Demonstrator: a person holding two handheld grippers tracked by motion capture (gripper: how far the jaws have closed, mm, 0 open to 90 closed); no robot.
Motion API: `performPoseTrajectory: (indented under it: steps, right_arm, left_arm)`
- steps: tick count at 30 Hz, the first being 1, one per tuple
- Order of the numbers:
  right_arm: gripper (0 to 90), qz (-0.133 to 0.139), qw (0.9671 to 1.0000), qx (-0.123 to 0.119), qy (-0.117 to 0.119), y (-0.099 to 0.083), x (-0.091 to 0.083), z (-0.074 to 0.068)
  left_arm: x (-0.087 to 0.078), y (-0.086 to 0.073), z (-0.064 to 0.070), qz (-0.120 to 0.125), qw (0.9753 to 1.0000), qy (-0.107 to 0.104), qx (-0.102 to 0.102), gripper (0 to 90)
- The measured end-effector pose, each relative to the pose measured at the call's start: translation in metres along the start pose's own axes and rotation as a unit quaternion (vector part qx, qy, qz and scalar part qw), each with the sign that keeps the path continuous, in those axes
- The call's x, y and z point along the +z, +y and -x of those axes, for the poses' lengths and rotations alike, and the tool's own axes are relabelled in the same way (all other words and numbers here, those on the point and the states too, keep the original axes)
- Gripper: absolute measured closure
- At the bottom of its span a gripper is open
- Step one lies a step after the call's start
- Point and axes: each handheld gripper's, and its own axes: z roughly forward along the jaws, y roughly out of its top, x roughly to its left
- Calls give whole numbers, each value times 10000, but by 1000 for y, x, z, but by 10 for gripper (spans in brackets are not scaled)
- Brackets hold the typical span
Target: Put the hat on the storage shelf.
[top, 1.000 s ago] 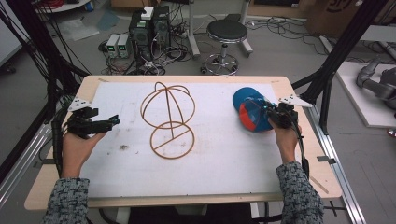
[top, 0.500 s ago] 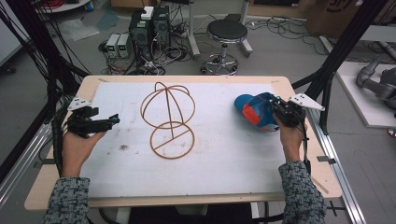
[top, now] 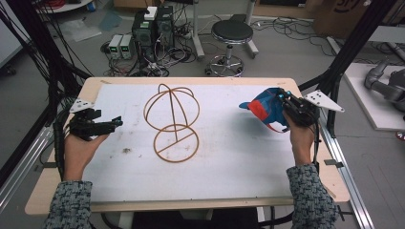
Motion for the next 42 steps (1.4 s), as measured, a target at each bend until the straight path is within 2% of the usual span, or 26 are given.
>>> performPoseTrajectory:
  steps: [2,9,16,17,18,22,29,35,37,40,42]
  right_arm:
    - [891,3,9999,-145,26,14,1,-8]
    - [891,114,9995,-260,147,35,2,-20]
    - [891,431,9977,-396,353,66,8,-36]
    - [891,431,9977,-396,353,66,8,-36]
    - [891,532,9967,-399,458,74,10,-42]
    - [891,556,9960,-457,523,82,14,-49]
    - [891,583,9940,-612,687,101,31,-71]
    - [890,612,9931,-589,808,109,42,-82]
    - [890,649,9921,-619,882,113,47,-86]
    - [891,720,9899,-522,1101,119,57,-90]
    - [890,745,9893,-504,1150,120,59,-90]
  left_arm:
    - [-1,0,-1,1,10000,1,-11,164]
    - [-3,1,-2,41,10000,8,-32,164]
    - [-5,2,-4,65,10000,7,-38,165]
    - [-5,1,-4,67,10000,6,-57,165]
    - [-5,1,-4,63,10000,5,-59,166]
    - [-4,1,-4,49,10000,22,-66,166]
    - [-7,1,-7,79,9999,13,-74,166]
    - [-9,1,-9,113,9999,2,-109,167]
    - [-10,1,-10,131,9998,0,-127,168]
    - [-11,0,-11,137,9998,-37,-123,172]
    - [-11,0,-11,151,9998,-43,-138,172]
